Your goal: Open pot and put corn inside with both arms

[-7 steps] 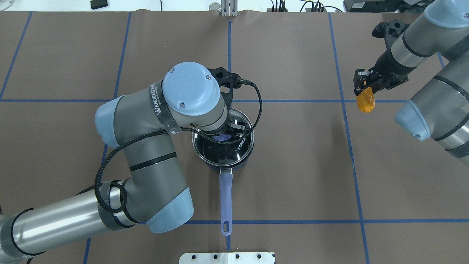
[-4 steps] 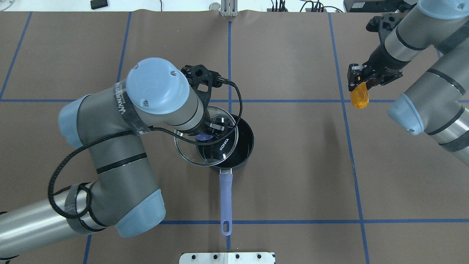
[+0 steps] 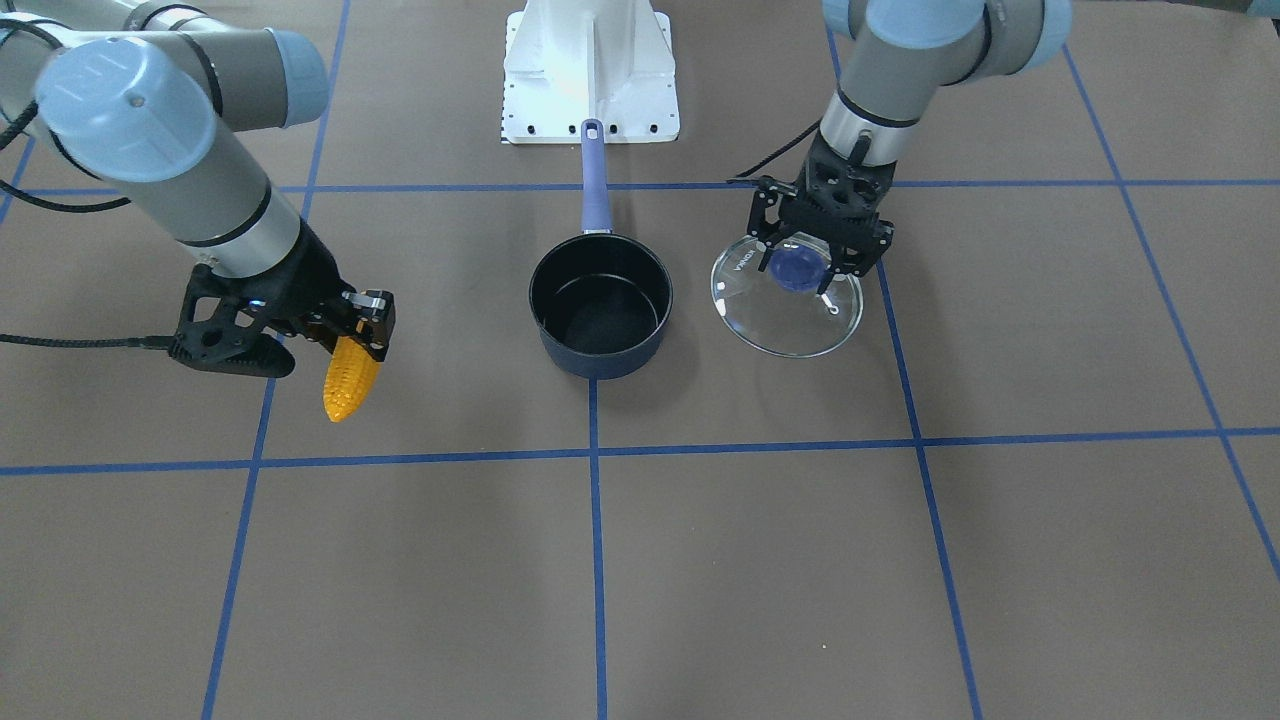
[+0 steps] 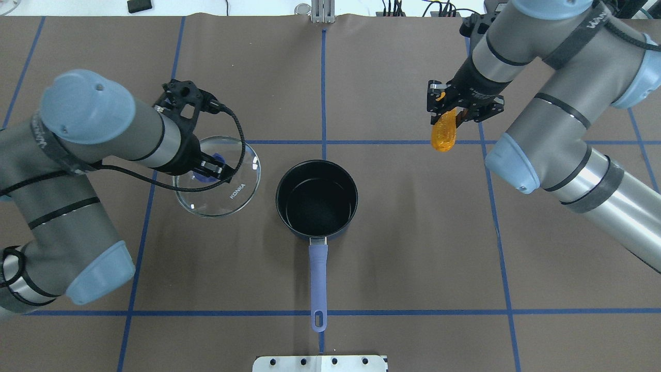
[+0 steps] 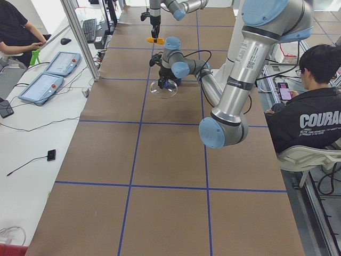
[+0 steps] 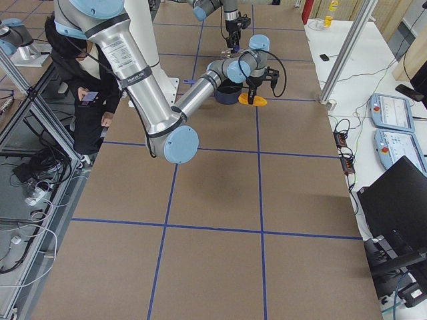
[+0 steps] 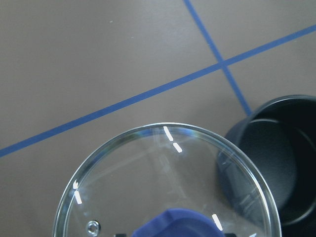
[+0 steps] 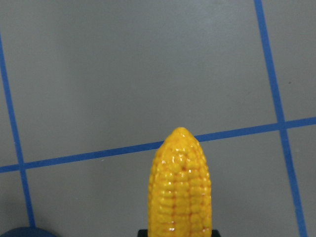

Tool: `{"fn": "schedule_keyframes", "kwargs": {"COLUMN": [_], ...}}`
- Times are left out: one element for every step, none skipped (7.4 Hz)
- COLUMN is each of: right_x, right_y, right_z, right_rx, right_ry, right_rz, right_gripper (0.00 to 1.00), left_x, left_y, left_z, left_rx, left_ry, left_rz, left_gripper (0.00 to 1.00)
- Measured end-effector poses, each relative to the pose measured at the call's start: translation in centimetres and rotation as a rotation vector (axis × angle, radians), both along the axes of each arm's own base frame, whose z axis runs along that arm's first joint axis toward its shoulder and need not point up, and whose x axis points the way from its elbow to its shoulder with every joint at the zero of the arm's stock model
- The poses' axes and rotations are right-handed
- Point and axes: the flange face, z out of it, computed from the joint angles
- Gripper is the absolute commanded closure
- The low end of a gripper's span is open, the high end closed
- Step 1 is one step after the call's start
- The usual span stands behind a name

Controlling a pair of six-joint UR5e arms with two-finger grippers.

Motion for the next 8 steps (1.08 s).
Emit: {"fn": "schedule_keyframes", "kwargs": {"right_x": [-2.7, -5.4, -7.8, -9.9, -11.8, -13.8, -15.4, -16.6], "right_y": [1.3, 2.8, 4.5, 5.9, 7.1, 8.0, 8.6, 9.2], "right_z": [-2.1, -3.9, -5.6, -6.8, -7.9, -9.2, -10.2, -10.7], "right_rx": [-0.004, -0.004, -0.003, -0.001, 0.003, 0.005, 0.003, 0.005], "right_ry": [-0.001, 0.005, 0.011, 0.012, 0.013, 0.015, 0.016, 0.017], "right_rz": [0.016, 0.028, 0.037, 0.041, 0.042, 0.045, 0.046, 0.043], "right_gripper": [0.56, 0.56, 0.56, 0.56, 0.57, 0.57, 0.57, 0.57], "left_x": [-2.5, -4.6, -6.4, -7.8, -9.2, -10.9, -12.5, -13.9], "left_y": [-0.9, -1.9, -3.1, -4.1, -4.6, -4.6, -4.3, -3.9], "left_z": [3.1, 6.1, 9.4, 12.7, 15.8, 18.1, 19.8, 21.3], "left_rx": [0.015, 0.026, 0.04, 0.049, 0.049, 0.041, 0.038, 0.045], "left_ry": [-0.009, -0.015, -0.009, 0.009, 0.033, 0.052, 0.059, 0.053], "left_rz": [0.018, 0.036, 0.052, 0.066, 0.076, 0.079, 0.085, 0.094], "left_gripper": [0.32, 0.32, 0.32, 0.32, 0.32, 0.32, 0.32, 0.32]}}
